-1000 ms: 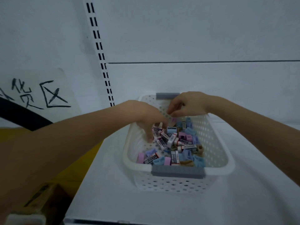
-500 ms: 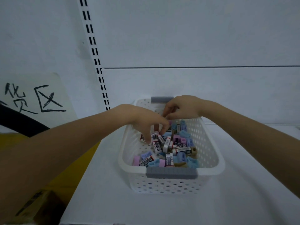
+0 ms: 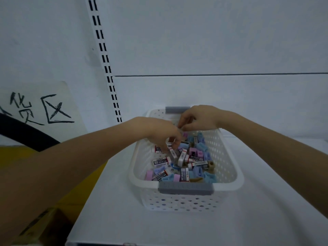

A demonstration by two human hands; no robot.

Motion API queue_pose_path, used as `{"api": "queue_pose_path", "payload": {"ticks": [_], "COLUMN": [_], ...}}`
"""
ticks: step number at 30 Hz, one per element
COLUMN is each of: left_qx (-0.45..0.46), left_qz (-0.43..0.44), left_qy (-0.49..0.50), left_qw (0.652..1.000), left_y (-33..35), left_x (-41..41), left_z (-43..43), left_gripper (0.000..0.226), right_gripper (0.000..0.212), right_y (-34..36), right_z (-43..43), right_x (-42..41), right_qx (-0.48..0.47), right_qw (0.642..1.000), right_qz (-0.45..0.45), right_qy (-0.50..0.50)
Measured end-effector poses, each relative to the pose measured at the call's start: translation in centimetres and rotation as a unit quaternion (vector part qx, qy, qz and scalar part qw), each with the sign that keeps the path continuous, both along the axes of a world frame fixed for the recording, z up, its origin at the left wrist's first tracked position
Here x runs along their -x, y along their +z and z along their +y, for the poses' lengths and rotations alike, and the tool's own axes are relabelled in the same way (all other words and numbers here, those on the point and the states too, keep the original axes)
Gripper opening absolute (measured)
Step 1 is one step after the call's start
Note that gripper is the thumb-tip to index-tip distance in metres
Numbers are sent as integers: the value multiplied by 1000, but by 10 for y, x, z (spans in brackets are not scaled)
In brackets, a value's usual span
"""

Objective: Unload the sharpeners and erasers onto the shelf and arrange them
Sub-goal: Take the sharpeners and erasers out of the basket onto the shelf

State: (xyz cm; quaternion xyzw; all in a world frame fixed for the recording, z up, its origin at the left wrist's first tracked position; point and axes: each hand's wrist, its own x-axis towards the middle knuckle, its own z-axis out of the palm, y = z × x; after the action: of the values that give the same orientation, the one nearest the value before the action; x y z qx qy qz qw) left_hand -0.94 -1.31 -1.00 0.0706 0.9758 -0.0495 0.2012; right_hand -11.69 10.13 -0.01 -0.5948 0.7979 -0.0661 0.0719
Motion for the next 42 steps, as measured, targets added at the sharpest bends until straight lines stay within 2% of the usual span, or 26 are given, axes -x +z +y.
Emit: {"api": "queue_pose_path", "payload": {"ticks": [3, 7, 11, 14, 17, 24, 29, 34, 42], "left_qx": [-4, -16, -42, -52, -57, -72, -78, -90, -89], "left_qz": [10, 70, 136, 144, 157, 179, 193, 207, 248], "left_qy": [-6, 14, 59, 73, 72, 68, 71, 77, 89], "left_qw": [1000, 997, 988, 986, 983, 979, 975, 971, 961], "left_y": [3, 21, 43, 44, 42, 45, 49, 55, 68], "left_x": [-1, -3, -4, -1, 2, 0, -2, -1, 3], "left_z": [0, -9, -23, -26, -27, -30, -34, -37, -43], "left_gripper": [16, 14, 17, 17, 15, 13, 13, 13, 16], "right_gripper": [18, 19, 21, 34, 45, 38, 36, 33, 34], "right_y": [-1, 9, 32, 32, 18, 5, -7, -5, -4], "right_z": [1, 8, 18, 16, 8, -1, -1, -16, -22], "right_x": [0, -1, -19, -42, -53, -62, -74, -67, -65], "right_qx": [11, 42, -87, -214, -281, -258, -237, -215, -217], "right_qw": [1000, 999, 994, 972, 954, 957, 962, 971, 973], "right_qz": [-7, -24, 12, -25, 0, 86, 117, 95, 33], "right_qy": [3, 16, 64, 94, 105, 101, 69, 39, 65]}}
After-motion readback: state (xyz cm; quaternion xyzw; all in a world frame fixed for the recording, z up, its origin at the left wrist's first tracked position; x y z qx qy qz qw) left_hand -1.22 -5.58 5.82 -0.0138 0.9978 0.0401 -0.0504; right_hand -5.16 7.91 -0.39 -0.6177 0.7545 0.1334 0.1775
